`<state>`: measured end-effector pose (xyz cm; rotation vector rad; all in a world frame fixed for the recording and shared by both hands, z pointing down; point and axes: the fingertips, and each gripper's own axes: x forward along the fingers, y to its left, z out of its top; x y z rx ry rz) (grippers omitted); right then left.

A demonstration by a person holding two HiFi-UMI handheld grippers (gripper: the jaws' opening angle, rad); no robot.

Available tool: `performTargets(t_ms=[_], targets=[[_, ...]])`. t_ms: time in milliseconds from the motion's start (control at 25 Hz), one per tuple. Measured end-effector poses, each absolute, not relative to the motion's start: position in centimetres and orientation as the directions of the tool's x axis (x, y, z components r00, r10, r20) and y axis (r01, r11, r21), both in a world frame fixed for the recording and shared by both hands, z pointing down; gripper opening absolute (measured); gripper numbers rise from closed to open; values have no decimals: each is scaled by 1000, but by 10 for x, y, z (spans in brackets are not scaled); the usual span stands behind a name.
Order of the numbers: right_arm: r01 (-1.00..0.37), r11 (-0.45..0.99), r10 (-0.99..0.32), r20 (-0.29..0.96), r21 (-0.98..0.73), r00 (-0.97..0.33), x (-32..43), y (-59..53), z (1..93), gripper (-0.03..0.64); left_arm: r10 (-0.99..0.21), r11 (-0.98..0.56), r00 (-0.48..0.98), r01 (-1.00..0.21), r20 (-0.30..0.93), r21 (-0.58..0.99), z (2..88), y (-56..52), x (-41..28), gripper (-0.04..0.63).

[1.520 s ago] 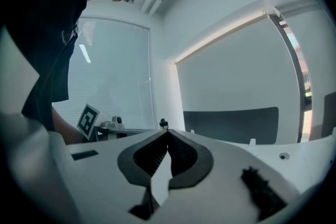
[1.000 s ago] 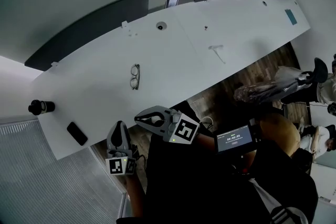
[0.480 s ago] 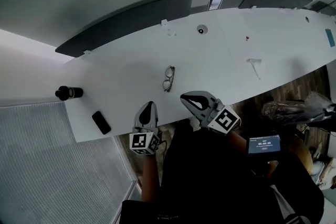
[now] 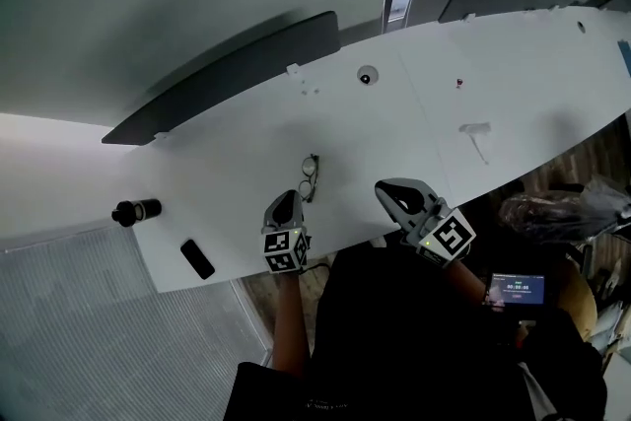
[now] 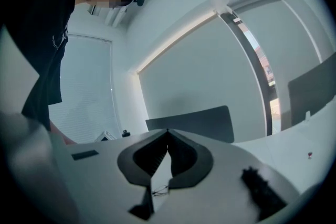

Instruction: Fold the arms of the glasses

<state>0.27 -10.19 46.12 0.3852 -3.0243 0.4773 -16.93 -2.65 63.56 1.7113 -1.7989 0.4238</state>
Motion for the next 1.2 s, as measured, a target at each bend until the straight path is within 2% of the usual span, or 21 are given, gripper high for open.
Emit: performTargets(t_ms=[160, 400, 520, 680, 1200], targets=[[-357, 893, -328, 146, -272, -933, 28, -122, 476, 6, -721, 143, 46, -967, 691, 213, 679, -32, -178, 34], [-512, 813, -488, 154, -278, -859, 49, -121, 488, 6, -659, 101, 182, -940, 730, 326, 729, -52, -183, 67], [-528, 803, -502, 164, -279, -849, 44, -108, 488, 6, -601, 91, 262, -916, 755, 391, 744, -58, -176, 95], [-544, 790, -522, 155, -284, -839, 40, -102, 491, 6, -556, 68, 324, -900, 765, 430, 755, -67, -166, 89], [-571, 775, -543, 176, -273, -821, 37, -85, 497, 6, -490, 3, 289, -943, 822, 334, 767, -69, -159, 143]])
